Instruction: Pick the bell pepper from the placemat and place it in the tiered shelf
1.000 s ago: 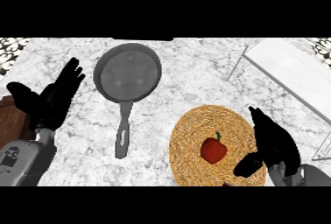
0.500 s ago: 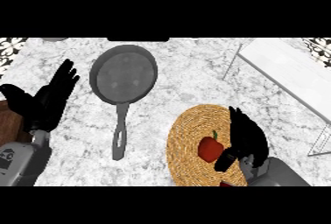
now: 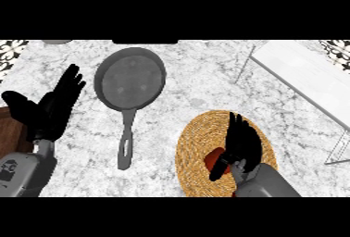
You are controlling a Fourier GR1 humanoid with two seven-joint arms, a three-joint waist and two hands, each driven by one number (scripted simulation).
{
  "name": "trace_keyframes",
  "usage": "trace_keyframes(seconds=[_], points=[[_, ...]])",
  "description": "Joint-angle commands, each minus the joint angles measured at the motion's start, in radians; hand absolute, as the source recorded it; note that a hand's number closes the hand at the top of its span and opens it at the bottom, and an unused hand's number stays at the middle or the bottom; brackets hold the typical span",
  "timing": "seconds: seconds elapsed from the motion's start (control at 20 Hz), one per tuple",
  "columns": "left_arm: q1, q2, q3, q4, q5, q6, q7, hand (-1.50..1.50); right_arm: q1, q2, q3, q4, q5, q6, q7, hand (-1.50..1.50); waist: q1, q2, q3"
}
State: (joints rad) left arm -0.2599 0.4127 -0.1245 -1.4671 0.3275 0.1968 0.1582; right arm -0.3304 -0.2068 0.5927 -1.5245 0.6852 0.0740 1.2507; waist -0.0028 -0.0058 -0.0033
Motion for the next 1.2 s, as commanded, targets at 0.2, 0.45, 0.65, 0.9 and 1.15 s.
trace_keyframes(seconds=[0.2,0.45,0.65,0.9,1.15], points=[[0.042,-0.004,0.027,0.010,-0.005,-0.030,-0.054,0.00,0.008,0.135,-0.037,0.075,0.109,0.032,0.220,-1.50,0.002,0.006,0.002],[0.033,-0.024,0.030,-0.016,-0.005,-0.021,-0.020,0.00,-0.006,0.192,-0.102,0.137,0.128,0.053,0.176,1.50,0.008,0.007,0.002],[-0.022,-0.018,0.031,-0.004,-0.020,-0.027,0.016,0.00,0.039,0.204,-0.072,0.168,0.162,0.033,0.124,1.50,0.003,0.007,0.003],[0.024,-0.028,0.022,-0.042,-0.032,-0.039,0.031,0.00,0.027,0.165,-0.091,0.149,0.244,0.092,0.025,1.50,0.004,0.004,0.003],[-0.013,-0.036,0.043,-0.009,-0.028,-0.021,0.028,0.00,0.147,0.147,0.262,-0.016,0.236,0.155,-0.364,1.50,0.006,-0.004,0.003]])
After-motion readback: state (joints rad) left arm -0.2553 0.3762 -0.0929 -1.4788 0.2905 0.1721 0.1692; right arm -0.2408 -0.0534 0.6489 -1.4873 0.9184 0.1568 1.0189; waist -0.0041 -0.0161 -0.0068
